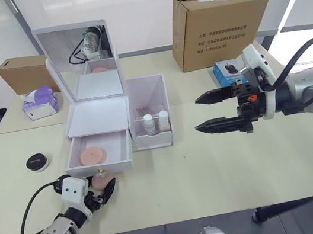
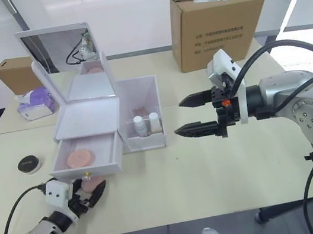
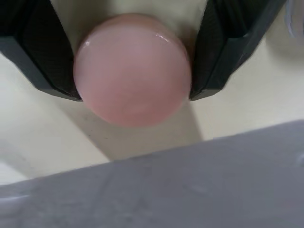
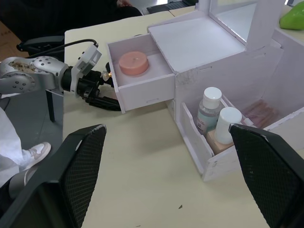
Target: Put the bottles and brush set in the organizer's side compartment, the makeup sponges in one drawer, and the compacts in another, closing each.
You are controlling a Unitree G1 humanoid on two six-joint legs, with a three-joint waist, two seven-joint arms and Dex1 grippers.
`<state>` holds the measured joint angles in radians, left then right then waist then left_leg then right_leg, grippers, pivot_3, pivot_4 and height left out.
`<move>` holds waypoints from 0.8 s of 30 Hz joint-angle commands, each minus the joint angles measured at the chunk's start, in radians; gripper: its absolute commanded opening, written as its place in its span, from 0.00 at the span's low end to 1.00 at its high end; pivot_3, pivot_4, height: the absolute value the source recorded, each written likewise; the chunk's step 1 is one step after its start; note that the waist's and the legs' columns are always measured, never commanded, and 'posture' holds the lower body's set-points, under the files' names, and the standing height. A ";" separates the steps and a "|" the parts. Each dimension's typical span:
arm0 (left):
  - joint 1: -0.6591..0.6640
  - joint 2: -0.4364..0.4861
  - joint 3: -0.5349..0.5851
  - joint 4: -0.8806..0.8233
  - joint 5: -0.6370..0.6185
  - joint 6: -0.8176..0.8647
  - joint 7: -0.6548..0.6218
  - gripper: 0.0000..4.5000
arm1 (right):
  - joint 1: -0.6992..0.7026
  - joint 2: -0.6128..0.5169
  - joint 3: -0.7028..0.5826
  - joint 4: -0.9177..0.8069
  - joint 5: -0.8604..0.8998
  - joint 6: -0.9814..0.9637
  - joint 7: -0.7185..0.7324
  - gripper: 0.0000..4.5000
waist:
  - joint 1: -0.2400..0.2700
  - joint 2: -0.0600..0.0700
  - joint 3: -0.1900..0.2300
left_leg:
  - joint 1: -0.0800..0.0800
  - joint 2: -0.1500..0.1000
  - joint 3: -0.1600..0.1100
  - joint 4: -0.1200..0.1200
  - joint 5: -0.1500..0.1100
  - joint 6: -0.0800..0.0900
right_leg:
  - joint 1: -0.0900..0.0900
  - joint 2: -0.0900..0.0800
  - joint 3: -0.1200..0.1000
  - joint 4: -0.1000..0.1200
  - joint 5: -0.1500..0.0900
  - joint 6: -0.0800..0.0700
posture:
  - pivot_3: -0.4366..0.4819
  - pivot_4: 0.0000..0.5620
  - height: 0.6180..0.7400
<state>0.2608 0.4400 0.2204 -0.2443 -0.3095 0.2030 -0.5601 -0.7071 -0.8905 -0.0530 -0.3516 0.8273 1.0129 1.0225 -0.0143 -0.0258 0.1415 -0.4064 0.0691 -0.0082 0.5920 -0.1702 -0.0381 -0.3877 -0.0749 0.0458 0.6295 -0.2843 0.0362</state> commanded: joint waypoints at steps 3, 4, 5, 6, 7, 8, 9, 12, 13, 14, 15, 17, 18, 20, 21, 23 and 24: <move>0.124 0.085 0.048 -0.160 -0.084 0.074 -0.088 0.66 | -0.030 0.017 -0.002 0.003 0.003 -0.027 0.004 1.00 | -0.005 0.000 0.000 | 0.000 0.000 0.000 0.000 0.000 0.000 | 0.000 0.000 0.001 0.000 0.000 0.000 | 0.48 0.27 1.00; 0.161 0.106 0.061 -0.189 -0.124 0.109 -0.120 0.66 | -0.036 0.023 0.004 0.009 0.000 -0.031 0.007 1.00 | -0.006 0.000 0.000 | 0.000 0.000 0.000 -0.001 -0.001 -0.001 | -0.001 0.000 0.001 0.000 0.000 0.000 | 0.48 0.27 1.00; 0.185 0.120 0.070 -0.208 -0.152 0.134 -0.138 0.66 | -0.039 0.028 0.008 0.012 -0.002 -0.033 0.009 1.00 | -0.006 0.000 0.000 | 0.001 0.000 0.000 -0.001 -0.001 -0.002 | -0.001 0.000 0.001 0.000 0.000 0.000 | 0.48 0.27 1.00; 0.230 0.140 0.116 -0.229 -0.192 0.142 -0.174 0.66 | -0.045 0.034 0.018 0.021 -0.008 -0.040 0.017 1.00 | -0.006 0.000 0.001 | 0.001 0.000 0.000 -0.001 -0.002 -0.002 | -0.002 0.000 0.001 0.000 0.000 0.000 | 0.48 0.27 1.00; 0.270 0.157 0.180 -0.247 -0.245 0.157 -0.204 0.66 | -0.052 0.040 0.029 0.033 -0.016 -0.049 0.025 1.00 | -0.007 -0.001 0.001 | 0.001 0.000 0.001 -0.001 -0.002 -0.003 | -0.002 -0.001 0.000 0.000 0.000 0.000 | 0.48 0.27 1.00; 0.301 0.170 0.236 -0.261 -0.291 0.170 -0.230 0.66 | -0.058 0.045 0.038 0.043 -0.023 -0.056 0.032 1.00 | -0.006 -0.002 0.001 | 0.001 0.001 0.001 -0.001 -0.002 -0.003 | -0.003 -0.001 0.000 0.000 0.000 0.000 | 0.48 0.27 1.00; 0.338 0.191 0.306 -0.278 -0.350 0.187 -0.271 0.66 | -0.066 0.053 0.048 0.056 -0.031 -0.066 0.040 1.00 | -0.006 -0.003 0.002 | 0.001 0.002 0.001 -0.001 -0.002 -0.004 | -0.003 0.000 -0.001 0.000 0.000 0.000 | 0.48 0.27 1.00; 0.403 0.247 0.485 -0.308 -0.519 0.262 -0.351 0.66 | -0.087 0.071 0.069 0.084 -0.047 -0.088 0.062 1.00 | -0.004 -0.003 0.002 | 0.000 0.003 0.002 -0.001 -0.004 -0.007 | -0.005 -0.002 -0.002 -0.001 -0.001 -0.001 | 0.48 0.27 1.00; 0.415 0.265 0.539 -0.310 -0.574 0.292 -0.365 0.66 | -0.093 0.077 0.072 0.091 -0.050 -0.095 0.068 1.00 | -0.002 -0.003 0.003 | 0.000 0.003 0.003 -0.001 -0.004 -0.007 | -0.005 -0.002 -0.002 -0.001 -0.001 -0.001 | 0.48 0.27 1.00; 0.426 0.288 0.592 -0.308 -0.626 0.326 -0.382 0.66 | -0.100 0.085 0.071 0.097 -0.049 -0.099 0.071 1.00 | 0.002 -0.002 0.003 | 0.000 0.002 0.003 -0.001 -0.005 -0.007 | -0.005 -0.003 -0.002 -0.001 -0.001 -0.001 | 0.48 0.27 1.00; 0.425 0.326 0.657 -0.295 -0.684 0.366 -0.398 0.66 | -0.105 0.091 0.071 0.101 -0.048 -0.101 0.074 1.00 | 0.003 -0.003 0.003 | 0.000 0.002 0.005 -0.001 -0.005 -0.007 | -0.005 -0.003 -0.002 -0.001 -0.001 -0.001 | 0.48 0.27 1.00; 0.389 0.411 0.739 -0.248 -0.745 0.422 -0.435 0.66 | -0.112 0.099 0.071 0.109 -0.052 -0.104 0.078 1.00 | 0.004 -0.003 0.004 | -0.001 0.003 0.005 -0.001 -0.005 -0.008 | -0.006 -0.003 -0.002 -0.001 -0.001 -0.001 | 0.48 0.27 1.00; 0.353 0.453 0.750 -0.223 -0.751 0.435 -0.447 0.66 | -0.111 0.100 0.072 0.112 -0.057 -0.106 0.079 1.00 | 0.005 -0.003 0.004 | -0.001 0.003 0.005 -0.001 -0.005 -0.008 | -0.006 -0.003 -0.002 -0.001 -0.001 -0.001 | 0.48 0.27 1.00; 0.258 0.523 0.718 -0.172 -0.729 0.431 -0.459 0.66 | -0.108 0.103 0.071 0.112 -0.064 -0.107 0.077 1.00 | 0.006 -0.002 0.004 | -0.001 0.003 0.005 -0.002 -0.005 -0.008 | -0.006 -0.003 -0.002 -0.002 -0.001 -0.001 | 0.48 0.27 1.00; 0.186 0.558 0.673 -0.142 -0.721 0.433 -0.450 0.66 | -0.104 0.104 0.068 0.107 -0.063 -0.105 0.073 1.00 | 0.006 -0.001 0.004 | -0.001 0.002 0.005 -0.002 -0.005 -0.008 | -0.006 -0.003 -0.002 -0.002 -0.001 -0.001 | 0.48 0.27 1.00; 0.026 0.606 0.553 -0.087 -0.686 0.412 -0.454 0.66 | -0.094 0.107 0.050 0.087 -0.048 -0.098 0.060 1.00 | 0.005 -0.001 0.004 | -0.001 0.002 0.005 -0.002 -0.005 -0.008 | -0.006 -0.003 -0.002 -0.002 -0.001 -0.002 | 0.48 0.27 1.00; -0.031 0.621 0.499 -0.062 -0.658 0.400 -0.467 0.66 | -0.088 0.108 0.040 0.075 -0.036 -0.091 0.054 1.00 | 0.002 -0.001 0.004 | -0.001 0.002 0.006 -0.002 -0.005 -0.008 | -0.006 -0.002 -0.002 -0.002 -0.001 -0.002 | 0.48 0.27 1.00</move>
<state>0.2634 1.0423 0.7779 -0.3335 -0.9968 0.6235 -1.0107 -0.7913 -0.7764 0.0263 -0.2391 0.7690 0.9235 1.0840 -0.0119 -0.0268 0.1455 -0.4074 0.0715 -0.0024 0.5901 -0.1751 -0.0459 -0.3937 -0.0770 0.0443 0.6279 -0.2845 0.0338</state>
